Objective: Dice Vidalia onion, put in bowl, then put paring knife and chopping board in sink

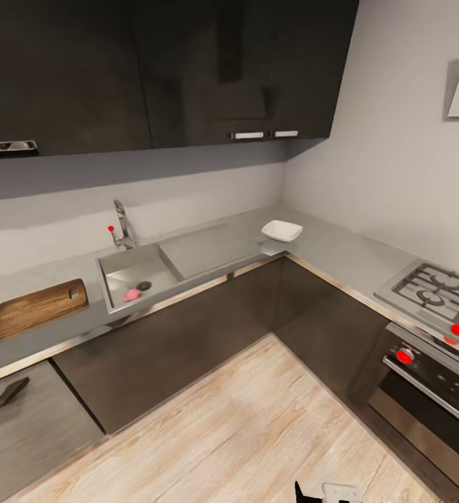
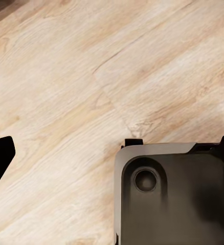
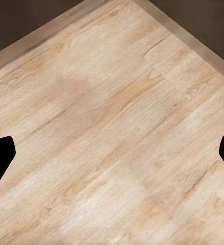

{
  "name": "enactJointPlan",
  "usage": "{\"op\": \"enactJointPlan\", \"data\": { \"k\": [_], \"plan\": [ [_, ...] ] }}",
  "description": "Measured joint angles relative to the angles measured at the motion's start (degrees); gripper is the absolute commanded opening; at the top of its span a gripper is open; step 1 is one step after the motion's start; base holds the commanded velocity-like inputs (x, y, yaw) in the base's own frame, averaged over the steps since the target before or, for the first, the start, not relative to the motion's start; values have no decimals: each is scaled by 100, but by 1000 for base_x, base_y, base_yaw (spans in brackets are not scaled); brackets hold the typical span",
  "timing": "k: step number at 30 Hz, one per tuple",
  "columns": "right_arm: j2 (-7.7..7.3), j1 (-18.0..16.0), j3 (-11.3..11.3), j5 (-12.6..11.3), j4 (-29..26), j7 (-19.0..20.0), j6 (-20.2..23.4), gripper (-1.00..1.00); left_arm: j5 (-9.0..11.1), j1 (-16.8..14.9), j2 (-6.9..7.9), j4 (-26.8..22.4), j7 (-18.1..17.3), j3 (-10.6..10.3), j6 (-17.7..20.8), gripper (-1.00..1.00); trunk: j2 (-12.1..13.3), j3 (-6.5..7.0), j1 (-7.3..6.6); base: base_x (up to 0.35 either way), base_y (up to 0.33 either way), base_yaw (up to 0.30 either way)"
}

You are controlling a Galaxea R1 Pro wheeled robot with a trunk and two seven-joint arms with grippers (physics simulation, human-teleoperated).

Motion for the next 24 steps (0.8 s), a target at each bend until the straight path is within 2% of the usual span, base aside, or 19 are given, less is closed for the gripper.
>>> {"op": "enactJointPlan", "data": {
  "k": [8, 14, 18, 19, 22, 24],
  "plan": [
    [5, 0, 3, 0, 0, -2, 4, 100, 0, 0, 0, 1, 0, 1, 0, 100, 0, 63, 0, 0, 0, -163],
    [13, -1, -3, 22, -9, -34, 27, 100, 0, 0, 0, -6, 3, 1, -9, 100, 0, 78, 0, 0, 0, -38],
    [7, -9, -11, 49, -264, -109, 494, 100, 5, 0, 0, -7, 22, 5, -10, 100, 0, 80, 0, 0, 0, -5],
    [5, -16, -10, 58, -503, -146, 825, 100, 6, 0, 0, -7, 29, 7, -10, 100, 0, 80, 0, 0, 0, -1],
    [18, -29, -6, 72, -2046, -343, 2671, 100, 13, 0, 16, -6, 40, 14, -11, 100, 0, 81, 1, 0, 0, 0],
    [28, -33, -7, 66, -3494, -568, 4198, 100, 15, 0, 24, 23, 43, 21, -11, 100, 0, 82, 0, 0, 0, 0]
  ]
}}
